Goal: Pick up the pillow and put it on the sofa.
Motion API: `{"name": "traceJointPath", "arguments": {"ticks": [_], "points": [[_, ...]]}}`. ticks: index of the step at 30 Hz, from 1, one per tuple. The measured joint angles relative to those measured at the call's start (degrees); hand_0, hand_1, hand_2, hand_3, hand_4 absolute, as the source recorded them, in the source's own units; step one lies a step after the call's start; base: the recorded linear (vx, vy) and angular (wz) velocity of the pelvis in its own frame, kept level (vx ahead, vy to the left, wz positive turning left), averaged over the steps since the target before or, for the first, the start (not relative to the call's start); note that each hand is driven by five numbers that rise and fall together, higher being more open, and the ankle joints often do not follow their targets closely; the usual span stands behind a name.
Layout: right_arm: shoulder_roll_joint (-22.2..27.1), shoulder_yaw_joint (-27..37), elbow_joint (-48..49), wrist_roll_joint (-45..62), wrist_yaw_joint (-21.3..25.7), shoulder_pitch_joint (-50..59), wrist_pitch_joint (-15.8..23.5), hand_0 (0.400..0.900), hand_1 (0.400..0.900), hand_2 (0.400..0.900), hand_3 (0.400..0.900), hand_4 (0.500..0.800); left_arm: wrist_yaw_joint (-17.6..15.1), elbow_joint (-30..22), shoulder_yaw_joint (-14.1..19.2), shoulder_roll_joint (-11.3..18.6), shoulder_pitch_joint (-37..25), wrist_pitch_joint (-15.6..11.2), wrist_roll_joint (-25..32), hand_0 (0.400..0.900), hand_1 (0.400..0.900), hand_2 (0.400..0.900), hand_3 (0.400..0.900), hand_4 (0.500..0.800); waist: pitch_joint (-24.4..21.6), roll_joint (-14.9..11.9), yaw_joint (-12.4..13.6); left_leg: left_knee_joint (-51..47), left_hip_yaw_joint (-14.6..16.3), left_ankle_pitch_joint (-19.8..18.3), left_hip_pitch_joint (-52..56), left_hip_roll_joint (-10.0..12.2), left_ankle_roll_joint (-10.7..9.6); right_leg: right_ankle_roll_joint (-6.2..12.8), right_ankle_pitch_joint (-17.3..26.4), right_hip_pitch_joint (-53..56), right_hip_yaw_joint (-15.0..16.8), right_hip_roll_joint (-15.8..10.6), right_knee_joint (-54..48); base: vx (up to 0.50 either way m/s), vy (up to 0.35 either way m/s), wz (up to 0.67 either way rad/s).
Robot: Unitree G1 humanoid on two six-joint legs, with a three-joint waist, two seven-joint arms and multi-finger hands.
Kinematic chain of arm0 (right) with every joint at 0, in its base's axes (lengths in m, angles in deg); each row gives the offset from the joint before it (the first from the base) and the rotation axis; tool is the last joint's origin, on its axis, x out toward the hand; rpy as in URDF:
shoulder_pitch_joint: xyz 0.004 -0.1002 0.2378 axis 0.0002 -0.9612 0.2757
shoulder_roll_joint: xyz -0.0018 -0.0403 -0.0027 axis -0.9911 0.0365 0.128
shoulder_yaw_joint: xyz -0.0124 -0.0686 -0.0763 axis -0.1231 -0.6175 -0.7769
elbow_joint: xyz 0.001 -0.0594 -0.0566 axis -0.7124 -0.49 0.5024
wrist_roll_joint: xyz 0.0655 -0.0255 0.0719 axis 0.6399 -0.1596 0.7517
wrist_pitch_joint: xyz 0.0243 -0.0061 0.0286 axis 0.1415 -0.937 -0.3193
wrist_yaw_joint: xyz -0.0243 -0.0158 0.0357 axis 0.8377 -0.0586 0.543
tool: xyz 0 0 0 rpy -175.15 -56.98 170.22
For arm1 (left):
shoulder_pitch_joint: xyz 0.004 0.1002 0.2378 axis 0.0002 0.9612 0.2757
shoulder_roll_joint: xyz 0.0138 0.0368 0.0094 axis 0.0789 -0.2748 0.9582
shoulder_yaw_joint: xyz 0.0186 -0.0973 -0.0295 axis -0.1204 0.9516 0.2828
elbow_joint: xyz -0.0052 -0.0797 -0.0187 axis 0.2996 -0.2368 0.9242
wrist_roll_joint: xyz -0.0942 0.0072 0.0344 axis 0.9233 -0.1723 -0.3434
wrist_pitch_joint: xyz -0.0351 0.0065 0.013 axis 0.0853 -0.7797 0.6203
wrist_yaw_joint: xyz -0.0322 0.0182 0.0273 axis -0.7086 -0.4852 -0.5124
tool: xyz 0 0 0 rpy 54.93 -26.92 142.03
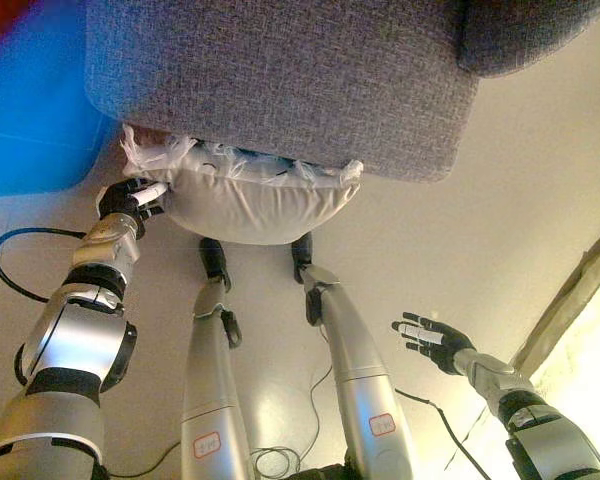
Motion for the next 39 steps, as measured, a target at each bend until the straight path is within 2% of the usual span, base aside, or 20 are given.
{"name": "traceJointPath", "arguments": {"ticks": [7,13,17,22,29,35,39], "points": [[-0.1,0.0,0.0,0.0,0.6,-0.7,1.3,0.900,0.900,0.900,0.900,0.800,-0.4,-1.2,-0.4,-0.3,1.6,0.0,0.1,0.400,0.400,0.400,0.400,0.500,0.0,0.0,0.0,-0.2,0.0,0.3,0.8,-0.2,0.1,-0.01,-0.1,0.7,0.0,-0.2,0.5,0.00,0.002,0.02],[-0.5,0.0,0.0,0.0,0.9,-1.6,1.4,0.900,0.900,0.900,0.900,0.800,-1.1,-1.2,-0.6,-1.8,3.3,0.4,0.5,0.400,0.400,0.400,0.400,0.500,0.0,0.0,0.1,-1.2,0.6,0.1,5.8,-0.2,0.2,0.18,-0.6,5.3,0.1,-0.6,0.3,0.00,0.006,0.00],[-0.6,0.0,0.0,-0.1,1.0,-2.1,1.4,0.900,0.900,0.900,0.900,0.800,-1.3,-2.5,-0.6,-1.8,4.0,0.5,0.5,0.400,0.400,0.400,0.400,0.500,0.0,0.0,0.2,-1.8,1.1,0.1,7.8,-0.1,0.3,0.21,-0.6,7.1,0.3,-0.6,0.1,0.01,0.050,-0.02],[-1.7,0.0,0.0,-0.6,1.4,-2.8,1.4,0.900,0.900,0.900,0.900,0.800,-0.8,-2.9,-0.6,-2.5,6.3,1.9,0.5,0.400,0.400,0.400,0.400,0.500,0.0,0.0,0.2,-3.0,1.8,0.2,12.7,-0.1,0.1,0.46,-0.8,11.6,0.6,-0.5,-0.9,0.01,0.047,-0.04],[-2.9,-0.1,0.1,-1.8,2.1,-4.1,1.1,0.900,0.900,0.900,0.900,0.800,0.5,-3.4,-0.6,-4.7,10.8,2.4,0.3,0.400,0.400,0.400,0.400,0.500,-0.1,0.2,0.4,-6.9,2.8,0.1,21.5,0.0,0.3,0.80,-1.0,20.0,0.8,-0.4,-3.8,0.03,0.030,-0.05],[-3.1,-0.1,0.1,-2.0,2.5,-5.0,0.7,0.900,0.900,0.900,0.900,0.800,1.2,-5.4,-0.6,-5.3,12.9,3.1,-0.8,0.400,0.400,0.400,0.400,0.500,-0.1,1.2,0.5,-9.6,4.3,0.7,26.7,0.1,0.7,1.25,-0.8,24.9,1.0,-0.4,-6.7,0.04,0.017,-0.07],[-3.2,-0.1,0.1,-3.2,3.3,-6.4,0.6,0.900,0.900,0.900,0.900,0.800,1.8,-6.5,-0.6,-7.0,15.7,3.2,-2.8,0.400,0.400,0.400,0.400,0.500,-0.7,3.0,0.6,-12.9,4.6,1.1,32.1,0.0,1.1,1.55,-0.2,30.3,0.7,-0.2,-10.1,0.07,0.015,-0.10]]}}
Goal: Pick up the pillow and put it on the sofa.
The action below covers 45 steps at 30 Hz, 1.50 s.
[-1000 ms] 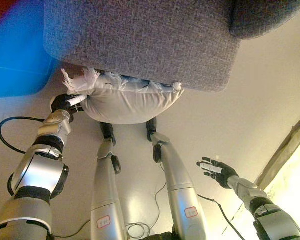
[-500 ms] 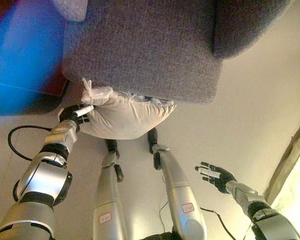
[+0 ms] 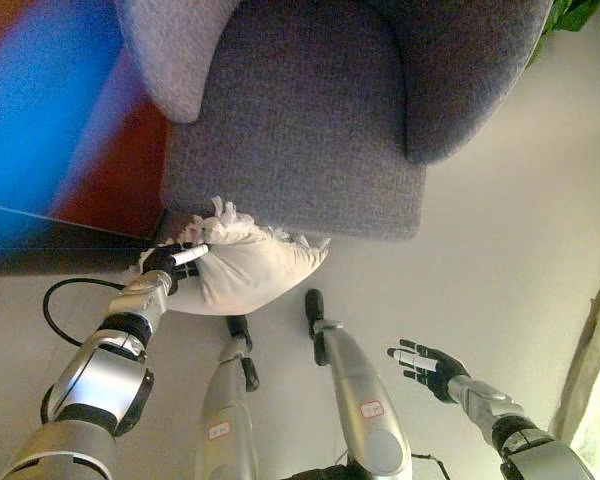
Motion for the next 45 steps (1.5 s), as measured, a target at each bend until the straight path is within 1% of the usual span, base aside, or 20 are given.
{"name": "traceJointPath", "arguments": {"ticks": [2,5,9,14,17,18,21,23,26,29,30,32,33,35,38,40,43,44,45], "points": [[0.0,0.1,0.1,-0.8,0.2,-0.6,-0.1,0.900,0.900,0.900,0.900,0.800,0.0,-1.3,0.0,-0.7,1.6,0.8,-0.3,0.400,0.400,0.400,0.400,0.500,-0.5,1.2,0.0,-2.1,0.3,0.4,2.8,-0.2,0.3,0.37,0.4,2.7,0.0,-0.1,-2.0,0.08,0.026,-0.13],[-0.1,0.6,1.1,-1.1,0.3,-1.6,-1.0,0.900,0.900,0.900,0.900,0.800,0.0,-1.7,0.0,-1.9,3.2,1.0,-1.9,0.400,0.400,0.400,0.400,0.500,-1.5,2.8,0.1,-4.9,1.0,0.8,6.6,-0.6,0.6,0.98,1.0,6.2,0.5,-0.1,-4.5,0.08,0.037,-0.12],[0.0,2.4,1.1,-2.1,1.2,-3.0,-1.3,0.900,0.900,0.900,0.900,0.800,-0.1,-4.0,0.0,-2.9,6.2,1.1,-4.1,0.400,0.400,0.400,0.400,0.500,-3.3,5.6,0.0,-8.3,1.7,1.1,11.3,-1.0,1.1,1.72,1.9,10.9,0.9,0.0,-8.5,0.10,0.030,-0.09],[0.0,3.3,1.0,-4.2,1.3,-5.7,-2.3,0.900,0.900,0.900,0.900,0.800,0.1,-6.0,0.0,-4.0,10.7,1.2,-6.6,0.400,0.400,0.400,0.400,0.500,-7.1,8.2,0.1,-11.8,2.2,1.2,16.8,-1.1,1.1,2.14,2.2,16.5,0.9,0.5,-12.4,0.18,0.008,0.02],[-0.6,4.2,1.0,-5.7,1.6,-8.1,-3.2,0.900,0.900,0.900,0.900,0.800,0.3,-8.2,0.0,-4.7,14.9,1.9,-8.2,0.400,0.400,0.400,0.400,0.500,-10.2,8.6,0.0,-14.2,2.3,1.2,21.3,-0.9,1.0,2.33,2.4,21.4,0.6,0.6,-15.5,0.17,-0.011,0.04],[-0.7,4.5,0.9,-6.0,1.8,-9.1,-3.3,0.900,0.900,0.900,0.900,0.800,0.5,-8.2,-0.1,-5.2,15.9,1.9,-8.8,0.400,0.400,0.400,0.400,0.500,-11.4,8.7,0.0,-14.6,2.3,1.1,22.2,-0.9,0.9,2.35,2.4,22.6,0.3,0.6,-16.4,0.15,-0.018,0.02],[-1.1,4.6,0.5,-6.7,2.4,-10.9,-3.9,0.900,0.900,0.900,0.900,0.800,0.6,-9.9,-1.3,-5.9,19.0,1.9,-11.0,0.400,0.400,0.400,0.400,0.500,-14.5,8.9,0.1,-16.1,2.3,1.1,24.7,-0.8,0.9,2.59,2.5,25.8,-0.4,0.7,-18.9,0.13,-0.011,0.02],[-1.4,4.7,0.2,-7.0,2.5,-11.6,-4.7,0.900,0.900,0.900,0.900,0.800,1.2,-10.4,-2.3,-6.0,20.1,1.9,-12.6,0.400,0.400,0.400,0.400,0.500,-15.6,8.9,0.1,-16.2,2.3,0.9,26.1,-0.8,0.8,2.81,2.6,28.0,-0.8,0.6,-20.4,0.09,-0.015,0.05],[-2.1,5.2,-0.3,-7.1,2.5,-12.2,-5.7,0.900,0.900,0.900,0.900,0.800,2.8,-10.7,-2.3,-6.0,20.8,2.0,-14.6,0.400,0.400,0.400,0.400,0.500,-17.3,9.1,0.5,-16.2,2.2,0.6,27.2,-0.9,0.8,2.99,2.8,30.0,-1.2,0.6,-21.8,0.06,-0.009,0.07],[-2.3,5.7,-0.7,-7.0,2.5,-13.2,-6.0,0.900,0.900,0.900,0.900,0.800,4.6,-13.3,-2.8,-5.7,21.0,2.0,-16.1,0.400,0.400,0.400,0.400,0.500,-18.4,9.7,1.6,-16.2,2.0,0.5,27.9,-1.1,0.8,3.09,3.3,31.5,-1.5,0.6,-23.0,0.04,-0.010,0.11],[-2.3,5.7,-0.7,-7.0,2.5,-13.2,-6.2,0.900,0.900,0.900,0.900,0.800,5.3,-14.4,-2.9,-5.5,21.2,2.0,-16.9,0.400,0.400,0.400,0.400,0.500,-18.6,9.9,1.7,-16.3,1.9,0.5,28.3,-1.1,0.8,3.10,3.5,32.1,-1.6,0.6,-23.5,0.04,-0.010,0.10],[-2.4,5.8,-0.7,-7.0,2.8,-13.6,-6.2,0.900,0.900,0.900,0.900,0.800,6.2,-19.2,-4.2,-3.6,22.6,2.0,-18.8,0.400,0.400,0.400,0.400,0.500,-18.8,10.1,1.4,-16.3,1.4,0.4,28.9,-1.1,0.9,3.12,4.0,33.6,-2.1,0.6,-24.8,0.04,-0.014,0.10],[-2.4,6.0,-0.8,-6.9,3.0,-13.8,-6.2,0.900,0.900,0.900,0.900,0.800,7.1,-20.7,-4.3,-3.0,22.7,2.0,-19.6,0.400,0.400,0.400,0.400,0.500,-18.9,10.2,1.5,-16.3,1.3,0.4,29.1,-1.1,0.9,3.10,4.1,34.0,-2.3,0.6,-25.1,0.04,-0.022,0.08],[-2.4,6.9,-1.3,-6.1,3.6,-14.2,-6.3,0.900,0.900,0.900,0.900,0.800,8.8,-24.4,-4.8,-0.9,22.7,2.2,-20.4,0.400,0.400,0.400,0.400,0.500,-19.2,10.3,1.7,-16.3,1.0,0.4,29.3,-1.1,0.9,3.08,4.5,34.8,-2.4,0.6,-26.1,0.04,-0.033,0.05],[-2.4,6.9,-2.3,-4.6,3.8,-14.5,-6.3,0.900,0.900,0.900,0.900,0.800,11.5,-28.1,-4.9,2.7,22.6,2.2,-21.7,0.400,0.400,0.400,0.400,0.500,-20.1,10.3,1.3,-16.3,0.9,0.3,29.7,-1.2,0.9,3.07,4.8,35.7,-2.5,0.7,-27.0,0.04,-0.033,-0.05],[-2.4,6.9,-2.8,-4.0,3.8,-15.1,-6.3,0.900,0.900,0.900,0.900,0.800,13.2,-28.9,-5.6,4.3,21.6,2.4,-22.5,0.400,0.400,0.400,0.400,0.500,-20.8,10.3,1.3,-16.3,1.0,0.2,30.1,-1.3,0.9,3.11,5.0,36.4,-2.5,0.6,-27.7,0.05,-0.029,-0.11],[-2.4,7.0,-3.1,-2.6,3.8,-15.9,-6.2,0.900,0.900,0.900,0.900,0.800,15.1,-29.5,-7.3,6.2,18.8,3.8,-22.7,0.400,0.400,0.400,0.400,0.500,-21.3,10.3,1.2,-16.3,1.2,0.1,30.6,-1.4,0.9,3.21,5.5,37.1,-2.3,0.6,-28.7,0.05,-0.028,-0.14],[-2.4,7.4,-3.2,-2.2,3.7,-16.2,-6.3,0.900,0.900,0.900,0.900,0.800,15.6,-29.5,-8.7,6.8,17.2,4.5,-22.9,0.400,0.400,0.400,0.400,0.500,-21.4,10.4,1.2,-16.4,1.4,-0.1,30.8,-1.4,0.9,3.25,5.6,37.2,-2.2,0.6,-28.9,0.04,-0.027,-0.14],[-2.4,7.6,-3.5,-2.0,3.8,-16.3,-6.2,0.900,0.900,0.900,0.900,0.800,16.1,-29.5,-9.3,7.2,16.1,5.1,-23.5,0.400,0.400,0.400,0.400,0.500,-21.4,10.4,1.1,-16.4,1.6,-0.2,31.1,-1.4,1.0,3.28,5.6,37.4,-2.0,0.6,-28.9,0.04,-0.027,-0.13]]}}
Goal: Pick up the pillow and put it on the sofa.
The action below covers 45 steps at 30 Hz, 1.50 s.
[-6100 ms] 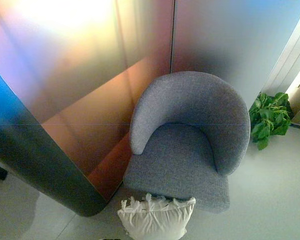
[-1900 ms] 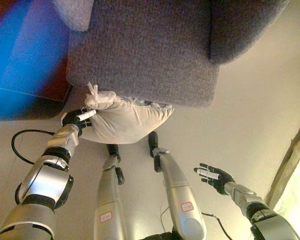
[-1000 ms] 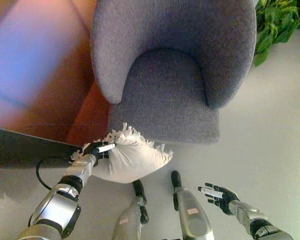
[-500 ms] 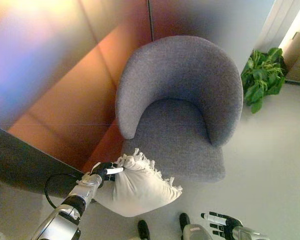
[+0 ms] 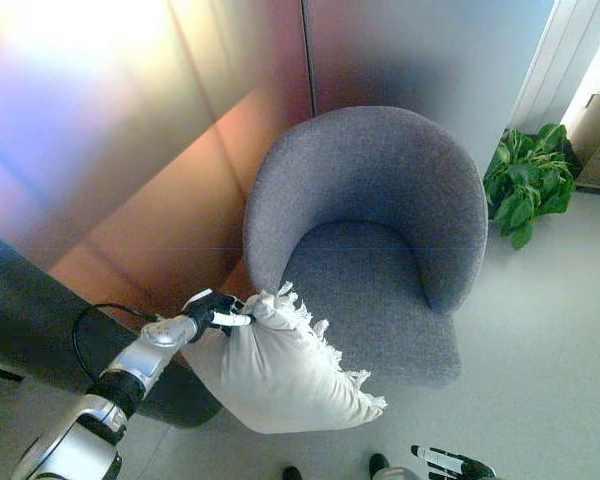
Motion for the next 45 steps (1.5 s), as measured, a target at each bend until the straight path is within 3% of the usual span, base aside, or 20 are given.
{"name": "traceJointPath", "arguments": {"ticks": [8,15,21,24,31,32,33,39,45], "points": [[-0.1,1.5,-2.3,1.7,0.6,-0.8,0.1,0.900,0.900,0.900,0.900,0.800,2.3,2.6,-6.5,2.1,-12.3,3.4,-0.6,0.400,0.400,0.400,0.400,0.500,-0.7,0.1,-1.9,-0.1,2.6,-0.7,1.0,-0.3,0.2,0.30,0.4,0.0,2.4,0.0,0.0,0.04,-0.034,-0.19],[-0.6,2.0,-2.5,3.5,1.1,-1.7,0.1,0.900,0.900,0.900,0.900,0.800,2.3,6.9,-6.5,2.7,-19.6,4.3,-0.8,0.400,0.400,0.400,0.400,0.500,-0.9,0.5,-5.5,-0.3,4.3,-1.1,1.8,-0.2,0.2,0.61,0.6,-0.1,4.1,0.0,0.0,0.02,-0.042,-0.14],[-0.5,3.0,-3.5,4.6,1.2,-2.8,0.1,0.900,0.900,0.900,0.900,0.800,2.3,6.9,-6.8,2.7,-21.2,4.8,-0.7,0.400,0.400,0.400,0.400,0.500,-2.3,2.5,-6.7,-0.5,6.0,-1.7,1.9,-0.1,0.2,0.73,0.7,-1.0,5.9,0.0,0.2,0.02,-0.060,-0.10],[-0.6,3.2,-3.6,5.7,1.2,-3.7,0.1,0.900,0.900,0.900,0.900,0.800,2.1,6.9,-9.2,2.7,-23.1,5.0,-0.8,0.400,0.400,0.400,0.400,0.500,-2.4,2.6,-7.2,-0.4,6.5,-1.7,1.9,-0.2,0.2,0.76,0.7,-1.2,6.1,0.0,0.2,0.03,-0.058,-0.12],[-0.6,4.2,-3.6,6.2,1.2,-4.4,0.6,0.900,0.900,0.900,0.900,0.800,1.8,7.0,-10.5,2.7,-24.2,5.6,-0.7,0.400,0.400,0.400,0.400,0.500,-2.4,2.8,-8.0,-0.5,7.8,-2.2,2.0,-0.1,-0.1,0.80,0.7,-2.1,7.3,0.1,0.3,0.06,-0.064,-0.15],[-0.6,4.2,-3.6,6.2,1.1,-4.7,0.6,0.900,0.900,0.900,0.900,0.800,1.8,6.9,-10.5,2.7,-24.3,5.6,-0.6,0.522,0.522,0.522,0.522,0.573,-2.4,2.9,-8.2,-0.4,8.0,-2.2,2.0,-0.1,-0.1,0.81,0.7,-2.3,7.5,0.1,0.3,0.07,-0.052,-0.19],[-0.6,4.2,-3.7,6.2,1.1,-4.9,0.6,0.900,0.900,0.900,0.900,0.800,1.6,7.0,-10.5,2.7,-24.3,6.0,-0.1,0.900,0.900,0.900,0.900,0.800,-2.4,2.9,-8.7,0.0,8.3,-2.3,2.0,-0.2,-0.1,0.81,0.7,-2.3,7.7,0.1,0.3,0.06,-0.035,-0.18],[-0.5,4.7,-4.5,6.1,1.0,-5.1,0.6,0.900,0.900,0.900,0.900,0.800,-0.6,9.3,-10.2,2.7,-24.3,6.7,1.6,0.900,0.900,0.900,0.900,0.800,-2.0,3.5,-9.7,0.0,9.5,-2.6,2.0,-0.2,-0.2,0.84,0.6,-3.6,9.5,0.4,1.1,0.05,-0.005,-0.13],[-0.5,4.7,-4.6,6.1,0.8,-6.5,0.8,0.900,0.900,0.900,0.900,0.800,-1.9,9.2,-7.5,2.7,-27.3,6.7,3.1,0.900,0.900,0.900,0.900,0.800,-1.8,4.2,-9.9,-0.5,9.8,-2.9,2.0,-0.2,0.0,1.05,0.5,-4.0,10.0,0.4,1.5,0.03,0.001,-0.01]]}}
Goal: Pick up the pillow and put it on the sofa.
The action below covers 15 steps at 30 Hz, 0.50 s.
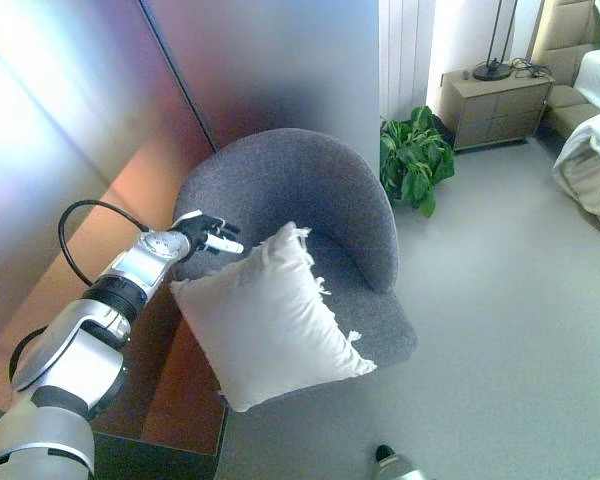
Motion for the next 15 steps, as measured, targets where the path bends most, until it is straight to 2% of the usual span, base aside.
{"name": "traceJointPath", "arguments": {"ticks": [8,15], "points": [[0.0,-0.1,0.2,-0.2,0.0,0.1,1.0,0.900,0.900,0.900,0.900,0.800,-0.5,-0.2,1.1,0.0,-2.0,0.0,1.4,0.900,0.900,0.900,0.900,0.800,0.0,0.4,-0.9,0.0,-0.1,0.0,0.0,0.0,0.1,0.11,-0.1,-0.1,-0.4,-0.2,0.2,0.00,0.012,0.05],[0.0,-0.3,0.5,-0.5,0.0,0.1,0.9,0.900,0.900,0.900,0.900,0.800,-1.2,-0.9,2.0,0.0,-1.9,0.0,4.1,0.900,0.900,0.900,0.900,0.800,0.0,0.4,0.9,0.1,-0.5,0.0,0.1,0.0,0.1,0.08,-0.1,0.4,-1.4,-0.3,0.3,-0.02,0.023,0.09]]}}
